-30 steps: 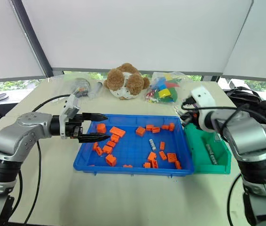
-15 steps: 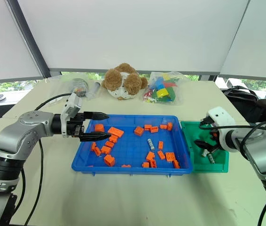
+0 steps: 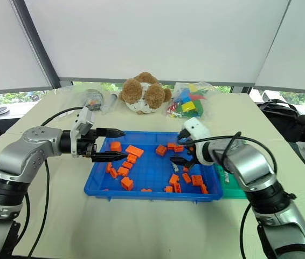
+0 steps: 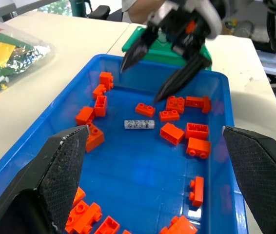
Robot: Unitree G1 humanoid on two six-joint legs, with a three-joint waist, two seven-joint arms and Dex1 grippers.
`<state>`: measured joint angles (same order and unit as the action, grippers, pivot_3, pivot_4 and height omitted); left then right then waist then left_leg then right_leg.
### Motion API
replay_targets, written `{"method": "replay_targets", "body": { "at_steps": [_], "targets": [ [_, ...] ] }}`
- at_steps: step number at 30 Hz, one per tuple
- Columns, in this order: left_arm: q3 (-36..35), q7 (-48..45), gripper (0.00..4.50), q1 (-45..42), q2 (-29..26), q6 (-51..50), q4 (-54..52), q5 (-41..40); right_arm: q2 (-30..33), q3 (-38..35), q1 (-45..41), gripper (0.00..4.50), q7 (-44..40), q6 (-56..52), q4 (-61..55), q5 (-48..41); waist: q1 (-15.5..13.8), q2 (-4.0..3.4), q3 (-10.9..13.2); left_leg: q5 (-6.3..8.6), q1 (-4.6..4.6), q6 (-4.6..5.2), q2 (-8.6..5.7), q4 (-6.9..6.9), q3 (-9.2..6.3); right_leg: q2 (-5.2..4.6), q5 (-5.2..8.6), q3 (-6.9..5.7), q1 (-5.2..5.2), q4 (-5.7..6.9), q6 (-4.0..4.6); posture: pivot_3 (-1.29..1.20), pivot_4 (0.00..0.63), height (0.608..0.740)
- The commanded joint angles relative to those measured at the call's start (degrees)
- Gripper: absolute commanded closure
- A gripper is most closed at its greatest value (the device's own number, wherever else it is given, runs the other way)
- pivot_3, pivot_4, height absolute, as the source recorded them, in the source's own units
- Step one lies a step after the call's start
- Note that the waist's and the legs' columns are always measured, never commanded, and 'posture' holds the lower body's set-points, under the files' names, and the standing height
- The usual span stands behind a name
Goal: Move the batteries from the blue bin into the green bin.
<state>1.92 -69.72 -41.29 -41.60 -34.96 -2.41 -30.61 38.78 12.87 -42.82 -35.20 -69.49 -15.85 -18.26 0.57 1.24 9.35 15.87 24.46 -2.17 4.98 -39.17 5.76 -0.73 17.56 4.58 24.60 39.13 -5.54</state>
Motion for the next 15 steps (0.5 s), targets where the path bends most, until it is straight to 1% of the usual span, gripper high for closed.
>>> {"method": "replay_targets", "body": {
  "at_steps": [1,5,10,12,13,14,15],
  "targets": [
    [-1.4,0.3,0.00,-0.5,-0.9,-0.3,-2.1,-0.6,-2.2,1.9,0.7,0.03,1.8,1.6,2.1,1.8,0.2,0.00,0.0,0.00,0.00,0.00,0.00,0.00,0.00,0.00,0.00,0.00,0.00,0.00,0.00,0.00,0.150,0.733],
    [-1.6,0.4,0.00,-0.2,-1.1,-0.7,-2.5,-0.8,-4.8,4.1,1.3,0.03,2.8,4.3,6.8,3.7,0.3,0.00,0.0,0.00,-0.02,0.00,0.01,0.02,-0.01,0.03,0.00,0.00,0.01,0.01,0.00,0.00,0.150,0.733],
    [-1.8,0.7,0.00,0.0,-1.4,-0.9,-2.9,-0.8,-8.1,4.6,0.9,0.03,3.3,5.3,11.2,4.5,0.3,0.00,0.0,-0.01,-0.02,-0.01,0.01,0.02,-0.01,0.03,0.00,0.00,0.02,0.04,0.00,0.00,0.150,0.733],
    [-1.8,0.7,0.00,-0.1,-1.3,-0.9,-2.9,-0.8,-8.5,5.0,0.9,0.56,3.1,5.5,12.0,4.9,0.3,0.00,0.0,-0.01,-0.02,-0.01,0.01,0.02,0.00,0.03,0.00,0.00,0.02,0.04,0.00,0.00,0.150,0.733],
    [-1.8,0.8,0.00,-0.1,-1.3,-0.9,-2.9,-0.8,-8.7,4.9,0.9,0.92,3.0,5.4,12.2,4.9,0.3,0.00,0.0,-0.01,-0.02,-0.01,0.01,0.02,-0.01,0.03,0.00,0.00,0.02,0.04,0.00,0.00,0.150,0.733],
    [-1.9,0.8,0.00,0.0,-1.3,-0.9,-2.9,-0.8,-8.8,4.8,1.0,1.44,2.9,5.3,12.1,4.9,0.3,0.00,0.0,-0.01,-0.02,-0.01,0.01,0.02,-0.01,0.02,0.00,0.00,0.02,0.04,0.00,0.00,0.150,0.733],
    [-1.9,0.9,0.00,-0.1,-1.4,-0.8,-2.8,-0.6,-9.0,4.6,1.1,1.79,2.9,5.1,11.9,4.8,0.3,0.00,0.0,-0.01,-0.02,-0.01,0.01,0.02,0.00,0.02,0.00,0.00,0.02,0.04,0.00,0.00,0.150,0.733]
  ]
}}
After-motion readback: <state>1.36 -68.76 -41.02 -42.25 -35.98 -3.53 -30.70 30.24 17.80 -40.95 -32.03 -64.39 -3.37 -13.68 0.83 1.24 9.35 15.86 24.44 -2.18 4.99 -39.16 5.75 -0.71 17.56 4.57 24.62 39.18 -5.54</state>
